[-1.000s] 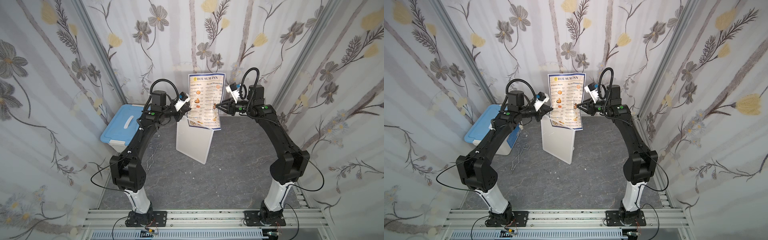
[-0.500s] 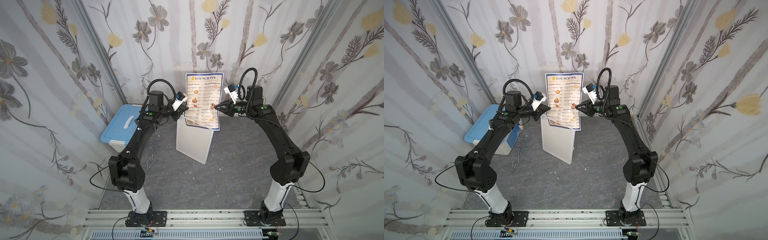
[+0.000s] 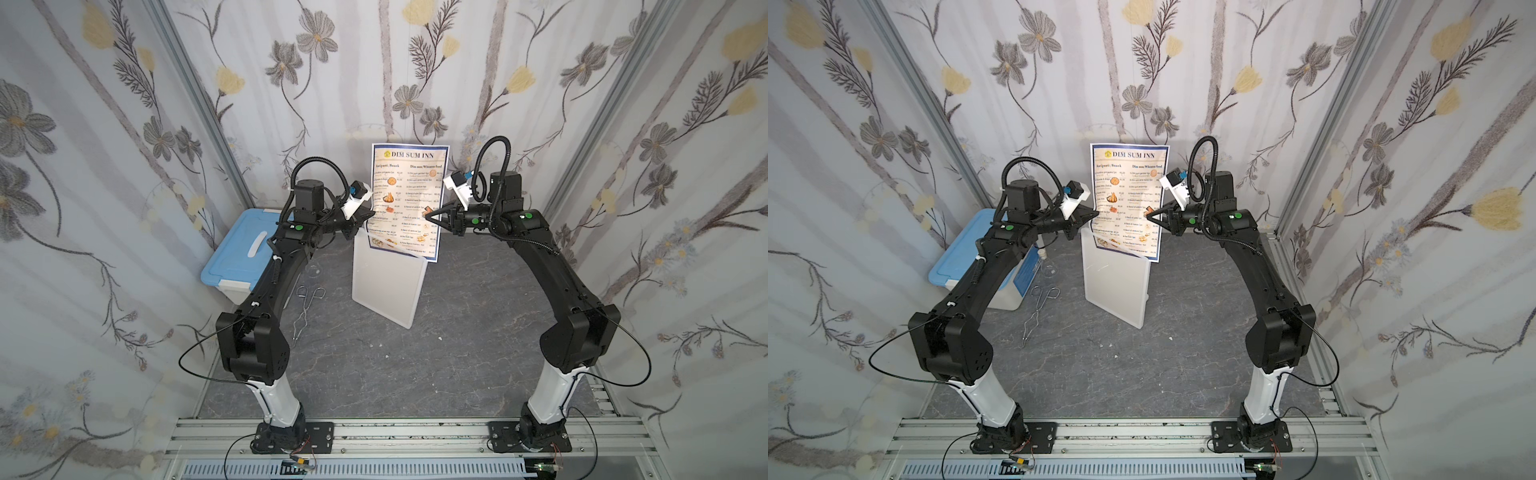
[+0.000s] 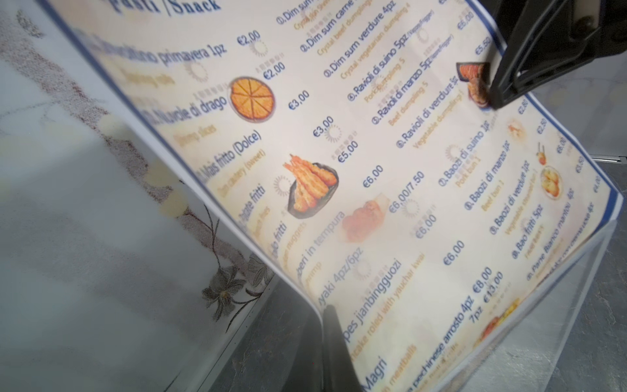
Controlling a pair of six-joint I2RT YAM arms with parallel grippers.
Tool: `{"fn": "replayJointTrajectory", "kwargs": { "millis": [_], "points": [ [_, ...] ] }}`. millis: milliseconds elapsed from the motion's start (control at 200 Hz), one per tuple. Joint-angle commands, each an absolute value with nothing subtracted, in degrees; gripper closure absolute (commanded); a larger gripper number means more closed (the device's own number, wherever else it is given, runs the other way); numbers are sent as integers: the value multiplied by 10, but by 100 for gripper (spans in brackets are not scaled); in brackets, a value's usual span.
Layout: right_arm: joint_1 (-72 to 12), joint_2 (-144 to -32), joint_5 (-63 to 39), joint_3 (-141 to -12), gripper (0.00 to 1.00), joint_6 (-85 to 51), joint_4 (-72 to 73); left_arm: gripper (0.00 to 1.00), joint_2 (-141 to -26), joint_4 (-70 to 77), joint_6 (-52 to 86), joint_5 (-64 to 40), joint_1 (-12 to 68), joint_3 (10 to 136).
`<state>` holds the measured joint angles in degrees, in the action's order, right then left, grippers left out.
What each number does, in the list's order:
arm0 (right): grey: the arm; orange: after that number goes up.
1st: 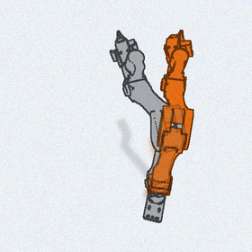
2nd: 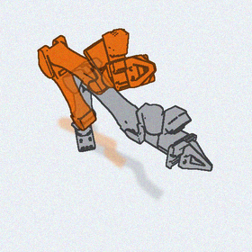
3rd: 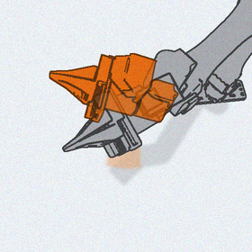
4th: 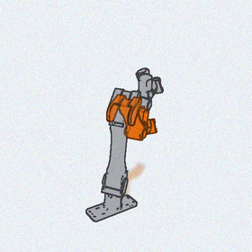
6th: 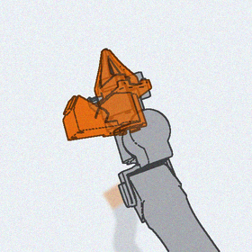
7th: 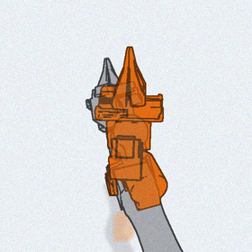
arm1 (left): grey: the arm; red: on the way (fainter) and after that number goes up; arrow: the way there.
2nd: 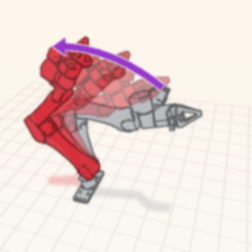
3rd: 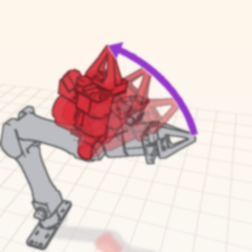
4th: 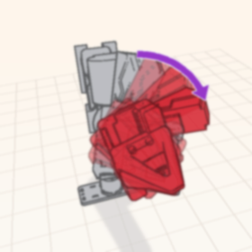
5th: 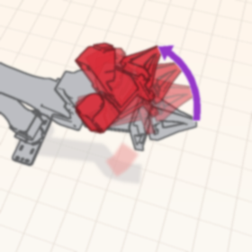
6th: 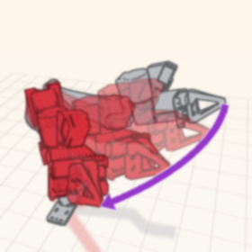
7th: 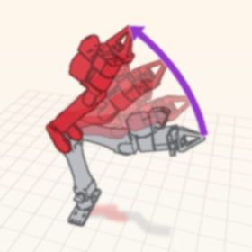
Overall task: Insert the menus into the narrow rack
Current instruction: Insert the menu into the narrow rack.
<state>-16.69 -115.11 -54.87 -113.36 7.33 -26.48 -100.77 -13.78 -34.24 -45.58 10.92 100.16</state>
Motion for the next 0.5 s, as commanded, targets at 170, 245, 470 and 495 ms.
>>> {"fn": "replayJointTrajectory", "kwargs": {
  "millis": [170,245,470,495],
  "points": [
    [-182,-1150,-542,-1138,89,89,-256,99,-1015,-120,-350,-460,103,1012],
    [-188,-1152,-540,-1139,91,88,-255,97,-1017,-119,-347,-460,101,1015],
    [-198,-1151,-533,-1139,99,83,-250,94,-1026,-106,-337,-459,94,1017],
    [-199,-1152,-534,-1139,99,83,-250,93,-1026,-105,-335,-460,93,1017]
  ]
}}
